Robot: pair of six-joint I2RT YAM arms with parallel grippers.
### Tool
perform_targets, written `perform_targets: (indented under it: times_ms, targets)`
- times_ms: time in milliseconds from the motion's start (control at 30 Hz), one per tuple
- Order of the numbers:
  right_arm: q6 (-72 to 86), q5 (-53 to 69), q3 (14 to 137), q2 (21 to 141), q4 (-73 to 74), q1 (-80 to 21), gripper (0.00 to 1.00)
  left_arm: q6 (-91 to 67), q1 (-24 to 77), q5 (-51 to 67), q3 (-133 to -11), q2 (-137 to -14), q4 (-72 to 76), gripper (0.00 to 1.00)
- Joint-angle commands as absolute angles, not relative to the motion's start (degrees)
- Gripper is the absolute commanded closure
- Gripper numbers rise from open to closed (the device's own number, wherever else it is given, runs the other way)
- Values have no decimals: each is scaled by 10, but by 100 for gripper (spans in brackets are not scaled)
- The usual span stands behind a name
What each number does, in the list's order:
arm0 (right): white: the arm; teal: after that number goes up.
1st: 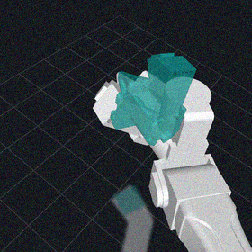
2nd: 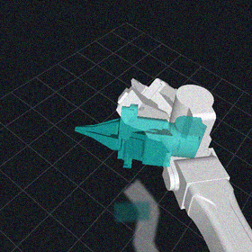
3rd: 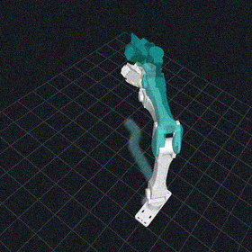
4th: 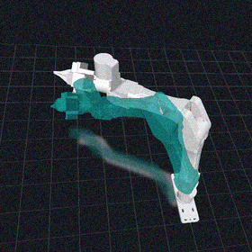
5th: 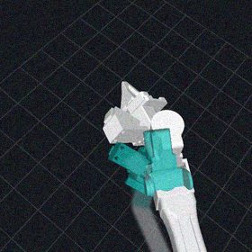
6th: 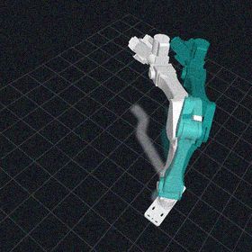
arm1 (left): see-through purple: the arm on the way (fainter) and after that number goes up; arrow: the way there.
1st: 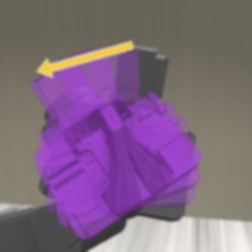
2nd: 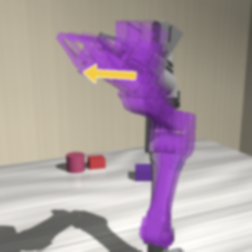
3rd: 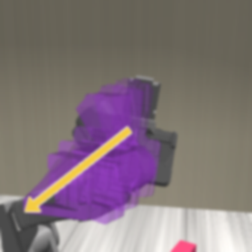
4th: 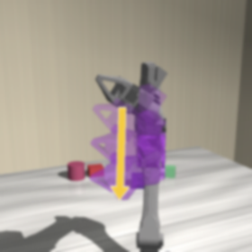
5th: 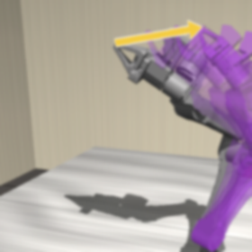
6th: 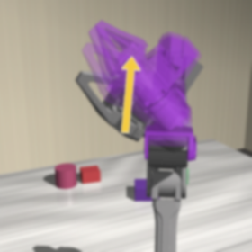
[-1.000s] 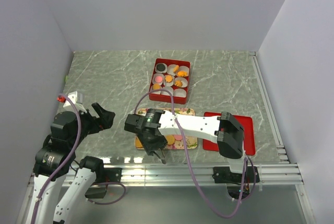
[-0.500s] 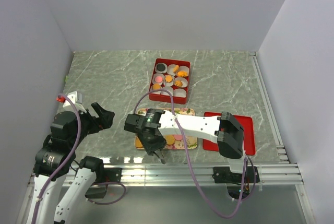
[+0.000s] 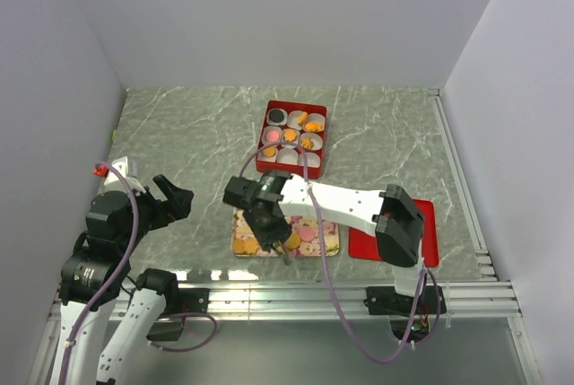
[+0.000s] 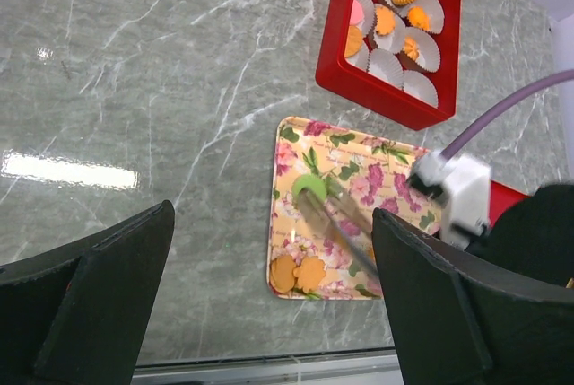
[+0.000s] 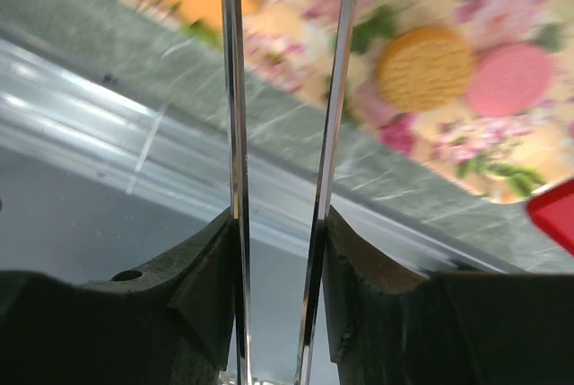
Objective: Pack the cookies
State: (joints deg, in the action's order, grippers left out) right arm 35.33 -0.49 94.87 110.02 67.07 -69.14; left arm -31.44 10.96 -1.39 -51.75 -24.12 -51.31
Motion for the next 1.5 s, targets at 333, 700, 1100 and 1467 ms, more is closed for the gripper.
perform_targets:
  times_ms: [333, 700, 1100, 1467]
  targets:
    - [266, -38, 1024, 983, 740, -516, 59, -323, 88, -15, -519, -253, -497, 4]
    - [203, -19, 1118, 1042, 759, -414, 59, -321, 80, -11, -519, -301, -497, 5]
    - [194, 54, 1168, 1135, 746, -381, 59, -319, 53, -9, -519, -319, -496, 6]
    - [199, 37, 1167, 1157, 748, -381, 59, -317, 53, -6, -519, -320, -493, 5]
